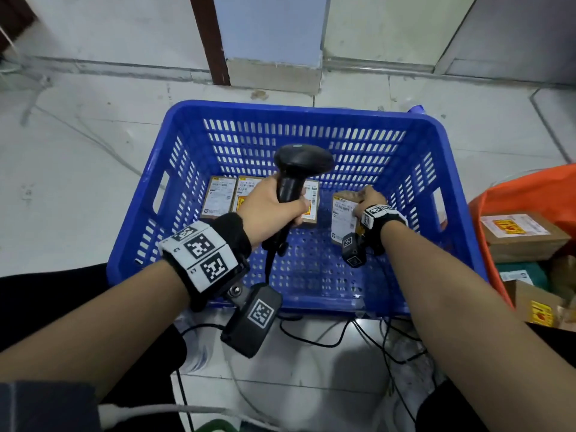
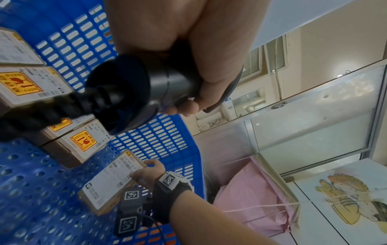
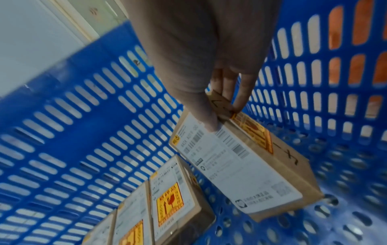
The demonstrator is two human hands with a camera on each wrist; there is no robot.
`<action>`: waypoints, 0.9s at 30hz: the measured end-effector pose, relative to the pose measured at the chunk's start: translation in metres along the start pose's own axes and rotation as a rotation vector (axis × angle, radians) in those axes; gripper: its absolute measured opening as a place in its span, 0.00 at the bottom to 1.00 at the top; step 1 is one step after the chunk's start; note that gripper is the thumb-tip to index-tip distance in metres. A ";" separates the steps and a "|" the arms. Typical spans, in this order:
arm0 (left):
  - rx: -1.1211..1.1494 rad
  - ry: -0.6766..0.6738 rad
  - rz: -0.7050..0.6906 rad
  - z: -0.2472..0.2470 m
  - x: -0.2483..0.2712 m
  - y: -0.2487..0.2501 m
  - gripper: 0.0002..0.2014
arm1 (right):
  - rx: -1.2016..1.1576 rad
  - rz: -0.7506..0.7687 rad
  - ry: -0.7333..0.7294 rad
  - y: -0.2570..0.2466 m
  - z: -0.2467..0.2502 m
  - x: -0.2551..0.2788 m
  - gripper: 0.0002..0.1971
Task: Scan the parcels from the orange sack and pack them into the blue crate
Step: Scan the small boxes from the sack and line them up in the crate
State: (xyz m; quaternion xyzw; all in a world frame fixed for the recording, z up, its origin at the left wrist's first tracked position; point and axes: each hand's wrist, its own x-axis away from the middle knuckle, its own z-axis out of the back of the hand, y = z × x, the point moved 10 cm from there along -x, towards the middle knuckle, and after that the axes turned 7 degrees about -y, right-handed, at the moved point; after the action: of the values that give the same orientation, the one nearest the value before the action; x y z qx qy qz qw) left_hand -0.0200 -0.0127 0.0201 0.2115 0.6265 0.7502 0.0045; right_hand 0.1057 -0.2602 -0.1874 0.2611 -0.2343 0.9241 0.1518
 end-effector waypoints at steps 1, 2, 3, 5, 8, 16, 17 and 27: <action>-0.001 0.007 0.008 0.001 -0.002 -0.002 0.06 | 0.003 -0.003 0.010 -0.002 -0.004 -0.006 0.21; -0.003 0.014 0.021 0.003 -0.003 -0.004 0.06 | -0.008 -0.003 0.023 -0.003 -0.008 -0.010 0.20; -0.003 0.024 0.035 0.005 -0.004 -0.007 0.06 | -0.019 -0.005 0.045 -0.005 -0.010 -0.014 0.19; 0.004 0.039 0.062 0.008 -0.006 -0.010 0.07 | -0.046 -0.012 0.112 -0.007 -0.011 -0.019 0.18; 0.005 0.050 0.082 0.010 -0.008 -0.011 0.06 | -0.173 -0.083 0.052 0.001 -0.029 -0.026 0.23; 0.015 0.043 0.058 0.012 -0.004 -0.014 0.04 | -0.252 -0.151 -0.251 0.044 -0.103 -0.033 0.36; 0.017 0.036 0.058 0.012 -0.004 -0.015 0.04 | -0.277 -0.143 -0.261 0.046 -0.109 -0.035 0.36; 0.043 0.032 0.073 0.017 -0.005 -0.019 0.05 | -0.244 0.029 -0.256 0.015 -0.123 -0.067 0.31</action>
State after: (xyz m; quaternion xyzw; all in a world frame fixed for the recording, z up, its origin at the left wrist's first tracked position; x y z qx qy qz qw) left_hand -0.0153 0.0056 0.0026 0.2222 0.6344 0.7394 -0.0378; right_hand 0.1042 -0.2203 -0.3229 0.3531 -0.3657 0.8500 0.1379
